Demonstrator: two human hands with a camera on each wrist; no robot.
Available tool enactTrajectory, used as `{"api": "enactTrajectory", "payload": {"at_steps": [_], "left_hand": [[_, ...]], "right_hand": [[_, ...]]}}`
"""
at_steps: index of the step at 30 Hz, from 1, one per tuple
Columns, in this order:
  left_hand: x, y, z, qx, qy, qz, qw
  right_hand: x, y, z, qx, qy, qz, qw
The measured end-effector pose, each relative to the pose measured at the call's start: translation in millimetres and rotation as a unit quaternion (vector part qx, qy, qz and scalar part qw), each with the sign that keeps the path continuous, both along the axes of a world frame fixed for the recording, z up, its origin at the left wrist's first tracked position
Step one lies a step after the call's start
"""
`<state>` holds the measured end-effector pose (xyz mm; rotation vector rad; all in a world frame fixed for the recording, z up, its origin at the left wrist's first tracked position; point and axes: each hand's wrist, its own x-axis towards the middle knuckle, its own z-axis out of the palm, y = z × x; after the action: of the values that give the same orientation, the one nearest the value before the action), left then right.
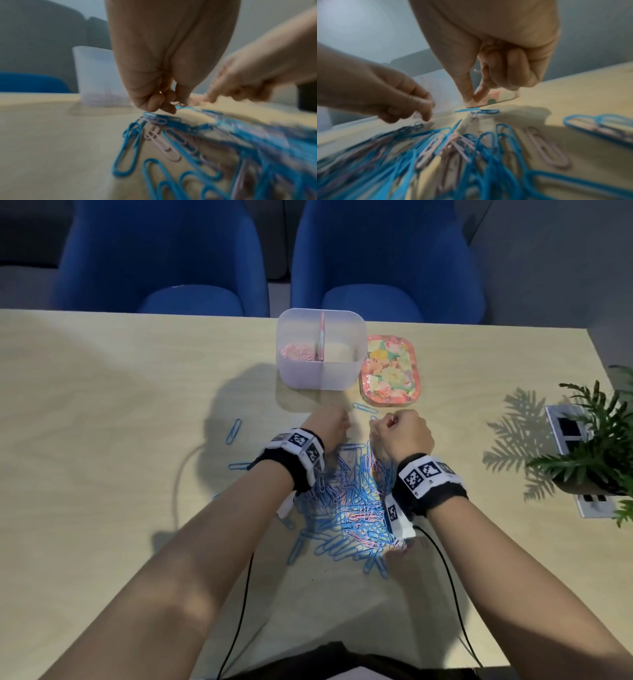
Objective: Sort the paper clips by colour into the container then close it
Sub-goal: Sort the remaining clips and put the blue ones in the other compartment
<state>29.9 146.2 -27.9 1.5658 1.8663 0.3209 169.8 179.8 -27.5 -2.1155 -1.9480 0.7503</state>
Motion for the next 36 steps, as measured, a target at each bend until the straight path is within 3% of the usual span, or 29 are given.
{"api": "enactTrajectory", "payload": {"at_steps": [3,5,8,11,14,18,23,27,28,29,31,33,34,36], "left_hand": [[-10,-4,1,-0.013,-0.219,0.102,0.970],[-11,-6,3,-0.045,-0.261,0.121,0.957],[-6,-6,12,-0.082,-0.235,0.087,0.965],[2,-5,9,-0.067,-0.078,-0.025,0.994],[6,-7,-1,-0.050,0.053,-0.077,0.994],[1,-9,-4,-0.024,0.100,-0.078,0.992],[-9,-9,-3,-0.008,0.055,-0.024,0.998],[-1,-14,2,-0.047,-0.023,0.004,0.999],[4,-16,2,-0.059,-0.020,-0.005,0.998],[9,-19,2,-0.069,-0.008,-0.016,0.997],[18,-23,-1,-0.059,0.042,-0.028,0.997],[24,-27,-3,-0.024,0.115,-0.021,0.993],[26,-29,-3,-0.007,0.143,-0.013,0.990],[28,-31,-4,0.004,0.163,-0.009,0.987]], "right_hand": [[2,-8,-3,-0.017,-0.035,0.029,0.999],[1,-6,-6,-0.038,-0.008,0.017,0.999],[-1,0,-9,-0.103,0.071,-0.004,0.992],[7,1,-7,-0.128,0.209,-0.038,0.969],[22,-2,-1,-0.133,0.360,-0.097,0.918],[43,-12,11,-0.151,0.474,-0.117,0.860],[50,-19,17,-0.249,0.557,-0.156,0.777],[47,-19,20,-0.292,0.628,-0.234,0.683],[45,-18,19,-0.292,0.622,-0.237,0.686],[42,-19,17,-0.290,0.599,-0.224,0.712],[33,-18,10,-0.229,0.473,-0.163,0.835],[25,-19,2,-0.127,0.272,-0.048,0.953],[22,-20,-1,-0.089,0.170,0.003,0.981],[17,-21,-4,-0.073,0.055,0.044,0.995]]}}
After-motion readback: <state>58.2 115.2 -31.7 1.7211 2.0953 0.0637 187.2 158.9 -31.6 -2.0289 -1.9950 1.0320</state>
